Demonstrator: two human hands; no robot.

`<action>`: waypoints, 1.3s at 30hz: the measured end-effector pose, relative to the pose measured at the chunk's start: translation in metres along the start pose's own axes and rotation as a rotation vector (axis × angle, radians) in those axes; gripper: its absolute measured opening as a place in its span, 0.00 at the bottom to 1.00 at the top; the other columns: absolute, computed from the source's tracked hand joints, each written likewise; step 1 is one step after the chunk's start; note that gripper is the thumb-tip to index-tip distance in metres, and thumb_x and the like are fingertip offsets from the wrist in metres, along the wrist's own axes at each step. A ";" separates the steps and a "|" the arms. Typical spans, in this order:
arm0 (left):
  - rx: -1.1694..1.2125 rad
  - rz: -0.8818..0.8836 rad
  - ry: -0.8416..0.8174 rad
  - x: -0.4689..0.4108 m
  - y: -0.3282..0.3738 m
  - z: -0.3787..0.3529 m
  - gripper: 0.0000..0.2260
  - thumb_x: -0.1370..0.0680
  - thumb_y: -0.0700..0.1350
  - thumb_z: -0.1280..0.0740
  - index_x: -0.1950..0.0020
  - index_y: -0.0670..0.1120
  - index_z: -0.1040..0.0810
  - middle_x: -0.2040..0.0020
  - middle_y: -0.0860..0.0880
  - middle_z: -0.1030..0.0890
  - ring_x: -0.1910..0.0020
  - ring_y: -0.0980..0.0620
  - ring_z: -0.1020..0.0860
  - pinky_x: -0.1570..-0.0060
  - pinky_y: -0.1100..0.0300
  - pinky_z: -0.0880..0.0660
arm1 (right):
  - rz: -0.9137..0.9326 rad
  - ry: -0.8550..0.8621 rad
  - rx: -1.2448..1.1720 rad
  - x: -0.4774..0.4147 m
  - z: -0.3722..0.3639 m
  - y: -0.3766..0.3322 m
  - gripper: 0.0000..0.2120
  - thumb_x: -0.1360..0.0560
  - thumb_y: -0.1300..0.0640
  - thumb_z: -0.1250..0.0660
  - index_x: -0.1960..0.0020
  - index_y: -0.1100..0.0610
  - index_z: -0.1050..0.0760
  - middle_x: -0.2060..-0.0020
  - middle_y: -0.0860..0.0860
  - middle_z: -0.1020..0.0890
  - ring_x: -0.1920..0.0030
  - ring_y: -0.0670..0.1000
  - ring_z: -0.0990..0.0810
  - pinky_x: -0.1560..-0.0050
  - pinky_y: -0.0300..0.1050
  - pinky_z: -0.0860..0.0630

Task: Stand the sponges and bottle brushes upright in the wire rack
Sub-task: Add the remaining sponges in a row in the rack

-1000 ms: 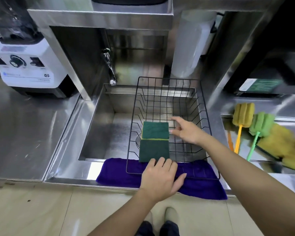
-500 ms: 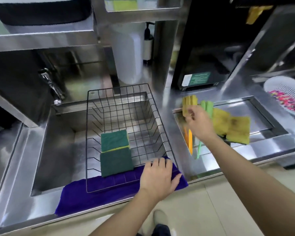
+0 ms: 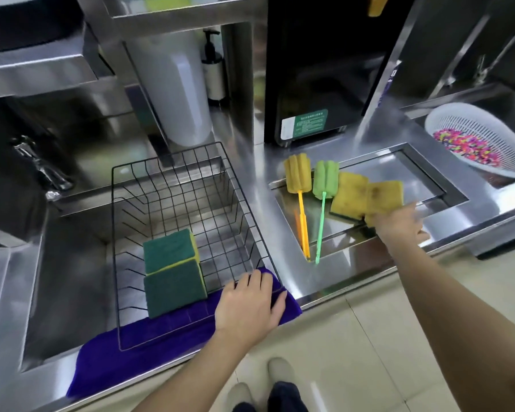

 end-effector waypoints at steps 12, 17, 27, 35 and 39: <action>0.005 -0.027 0.018 0.000 0.003 0.006 0.19 0.25 0.57 0.44 0.58 0.43 0.23 0.64 0.46 0.22 0.67 0.46 0.23 0.69 0.55 0.27 | 0.188 0.107 -0.329 0.011 0.032 -0.026 0.24 0.32 0.58 0.30 0.39 0.65 0.32 0.38 0.62 0.32 0.42 0.60 0.28 0.39 0.55 0.31; -0.028 -0.041 0.021 0.000 0.003 0.007 0.20 0.25 0.58 0.45 0.57 0.44 0.23 0.63 0.46 0.22 0.66 0.46 0.24 0.68 0.53 0.27 | 0.399 -0.041 -0.504 0.045 0.033 -0.082 0.18 0.32 0.52 0.31 0.51 0.50 0.38 0.51 0.58 0.24 0.65 0.60 0.22 0.70 0.47 0.22; -0.059 0.048 0.108 0.036 -0.049 0.017 0.27 0.26 0.63 0.46 0.45 0.44 0.21 0.60 0.46 0.20 0.62 0.45 0.23 0.62 0.52 0.26 | 0.489 -0.623 -0.775 0.150 -0.054 -0.190 0.24 0.33 0.76 0.33 0.45 0.57 0.34 0.54 0.57 0.25 0.62 0.54 0.20 0.73 0.36 0.21; -0.095 0.089 0.198 0.072 -0.085 0.019 0.21 0.25 0.61 0.40 0.48 0.44 0.22 0.57 0.45 0.21 0.60 0.45 0.25 0.62 0.54 0.29 | 0.529 -1.122 -0.808 0.253 -0.132 -0.229 0.07 0.28 0.61 0.31 0.51 0.54 0.24 0.49 0.53 0.25 0.53 0.50 0.23 0.57 0.40 0.23; -0.098 0.097 0.242 0.075 -0.088 0.022 0.21 0.26 0.60 0.39 0.48 0.43 0.22 0.58 0.46 0.21 0.61 0.45 0.25 0.64 0.54 0.30 | 0.493 -1.001 -0.766 0.256 -0.157 -0.228 0.08 0.23 0.62 0.37 0.46 0.61 0.22 0.57 0.51 0.22 0.57 0.49 0.24 0.65 0.38 0.23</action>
Point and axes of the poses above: each hand's wrist, its own x-axis away from the middle knuckle, its own z-axis out of the back of the hand, y = z × x, the point moved 10 cm from there along -x, towards the middle knuckle
